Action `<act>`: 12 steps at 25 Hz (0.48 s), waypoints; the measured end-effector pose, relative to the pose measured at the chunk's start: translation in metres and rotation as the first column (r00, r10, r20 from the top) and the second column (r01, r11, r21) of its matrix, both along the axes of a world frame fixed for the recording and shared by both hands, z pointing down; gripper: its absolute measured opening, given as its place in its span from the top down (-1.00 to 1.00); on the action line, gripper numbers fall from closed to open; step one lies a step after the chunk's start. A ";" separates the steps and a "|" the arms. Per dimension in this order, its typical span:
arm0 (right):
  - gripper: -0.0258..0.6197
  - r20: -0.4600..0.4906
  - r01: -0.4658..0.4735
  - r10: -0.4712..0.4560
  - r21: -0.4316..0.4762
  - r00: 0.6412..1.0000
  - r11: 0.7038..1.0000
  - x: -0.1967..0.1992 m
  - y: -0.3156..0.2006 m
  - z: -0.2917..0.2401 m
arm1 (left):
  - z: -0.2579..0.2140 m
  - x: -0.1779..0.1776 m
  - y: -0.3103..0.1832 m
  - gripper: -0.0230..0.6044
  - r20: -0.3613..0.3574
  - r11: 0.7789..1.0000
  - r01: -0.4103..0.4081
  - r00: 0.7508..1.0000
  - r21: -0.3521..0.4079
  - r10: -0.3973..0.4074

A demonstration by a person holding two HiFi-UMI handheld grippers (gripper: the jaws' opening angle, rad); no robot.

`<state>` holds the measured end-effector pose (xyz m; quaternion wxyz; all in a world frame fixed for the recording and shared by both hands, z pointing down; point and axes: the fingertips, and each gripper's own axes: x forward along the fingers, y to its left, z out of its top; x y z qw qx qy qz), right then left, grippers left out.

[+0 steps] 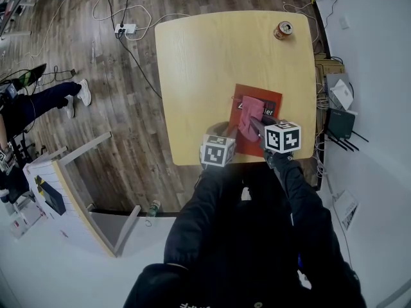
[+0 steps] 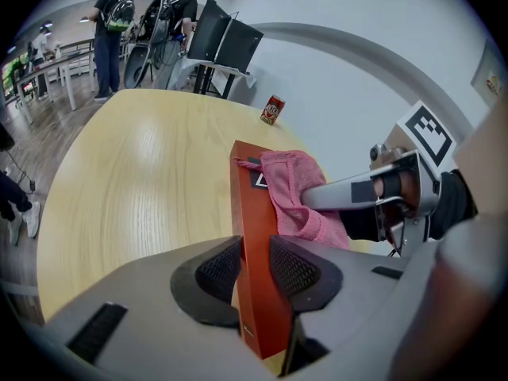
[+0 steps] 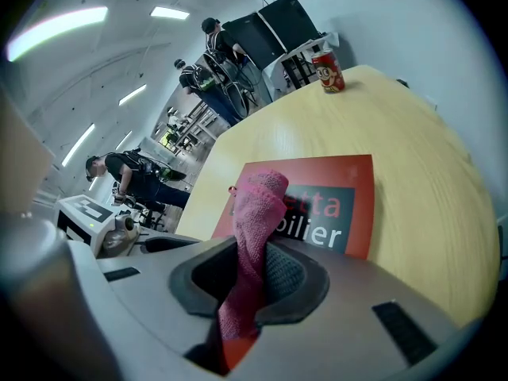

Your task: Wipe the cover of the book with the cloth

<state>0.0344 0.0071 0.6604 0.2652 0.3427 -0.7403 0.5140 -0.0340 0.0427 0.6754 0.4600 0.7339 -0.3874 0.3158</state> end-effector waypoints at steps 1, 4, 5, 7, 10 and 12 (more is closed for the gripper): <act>0.67 -0.001 0.000 0.000 0.002 1.000 1.000 0.003 0.001 0.000 | 0.000 0.000 0.000 0.50 0.000 1.000 0.000 1.000 0.001 0.000; 0.67 -0.006 -0.006 0.006 0.004 1.000 1.000 0.013 0.003 0.001 | 0.000 0.000 0.000 0.50 0.001 1.000 -0.004 1.000 0.003 0.004; 0.67 -0.008 -0.009 0.009 0.005 1.000 1.000 0.016 0.003 0.001 | 0.001 0.001 0.000 0.50 0.000 1.000 -0.005 1.000 0.003 0.005; 0.67 -0.015 -0.017 0.017 0.007 1.000 1.000 0.023 0.004 0.000 | 0.002 0.000 0.000 0.50 -0.001 1.000 -0.004 1.000 0.002 0.004; 0.67 -0.026 -0.027 0.028 0.007 0.999 1.000 0.034 0.005 0.000 | 0.002 0.000 0.000 0.50 0.000 1.000 -0.006 1.000 -0.001 0.006; 0.67 -0.032 -0.036 0.036 0.007 0.999 0.999 0.044 0.007 0.000 | 0.002 0.001 0.001 0.51 0.001 1.000 -0.009 1.000 -0.003 0.009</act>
